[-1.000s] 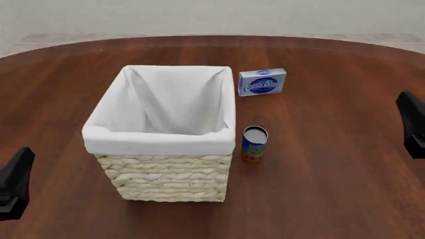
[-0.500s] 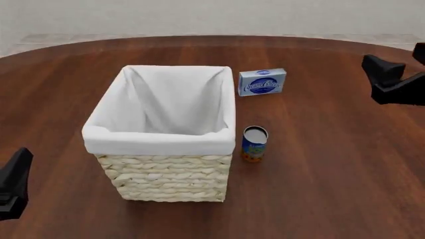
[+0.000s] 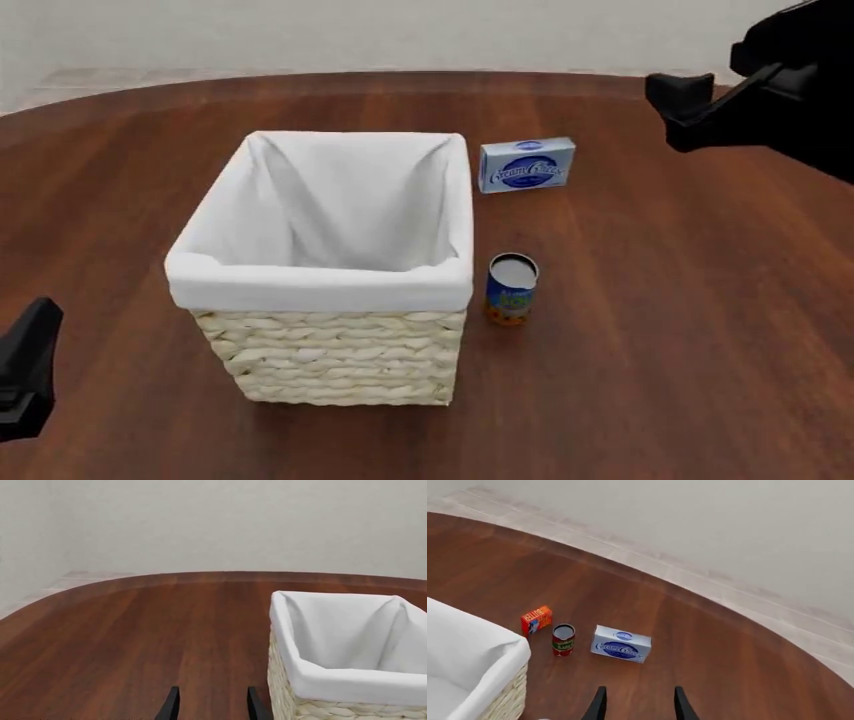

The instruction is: Pick up the alphabet soup and put it in the basket.

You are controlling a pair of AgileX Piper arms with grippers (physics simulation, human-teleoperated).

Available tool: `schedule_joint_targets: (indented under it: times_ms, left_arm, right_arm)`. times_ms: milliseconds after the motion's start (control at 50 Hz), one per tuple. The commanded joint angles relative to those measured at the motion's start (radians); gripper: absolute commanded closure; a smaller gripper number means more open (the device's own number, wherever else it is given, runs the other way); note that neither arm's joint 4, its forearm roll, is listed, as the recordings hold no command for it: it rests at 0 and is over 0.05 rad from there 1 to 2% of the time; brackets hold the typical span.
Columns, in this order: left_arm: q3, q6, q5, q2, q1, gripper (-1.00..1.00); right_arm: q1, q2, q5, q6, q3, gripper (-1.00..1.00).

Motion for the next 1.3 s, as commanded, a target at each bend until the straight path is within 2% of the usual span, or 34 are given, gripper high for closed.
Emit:
schedule_joint_targets:
  times_ms: [20,160,220,280,480,1060,1300]
  left_arm:
    - [-0.001,0.0,0.001,0.0,0.005,-1.0]
    - [-0.002,0.001,0.002,0.0,0.005,-1.0]
    - [-0.003,0.0,0.003,0.0,0.006,-1.0]
    - [-0.003,0.0,0.003,0.0,0.009,-1.0]
    - [-0.001,0.0,0.004,0.0,0.013,-1.0]
    - [0.001,-0.006,0.01,0.0,0.021,-1.0]
    - [0.001,-0.008,0.013,0.0,0.028,-1.0]
  right_arm:
    - [0.057,0.072,0.042,-0.012,-0.07,-1.0]
    - [0.101,0.088,0.065,-0.016,-0.084,-1.0]
    - [0.116,0.102,0.07,-0.035,-0.09,-1.0]
    - [0.135,0.12,0.089,-0.026,-0.103,-1.0]
    - [0.141,0.168,0.09,-0.046,-0.113,-1.0]
    - [0.233,0.258,0.108,-0.023,-0.091,-1.0]
    - [0.253,0.303,0.075,-0.007,-0.064,-1.0]
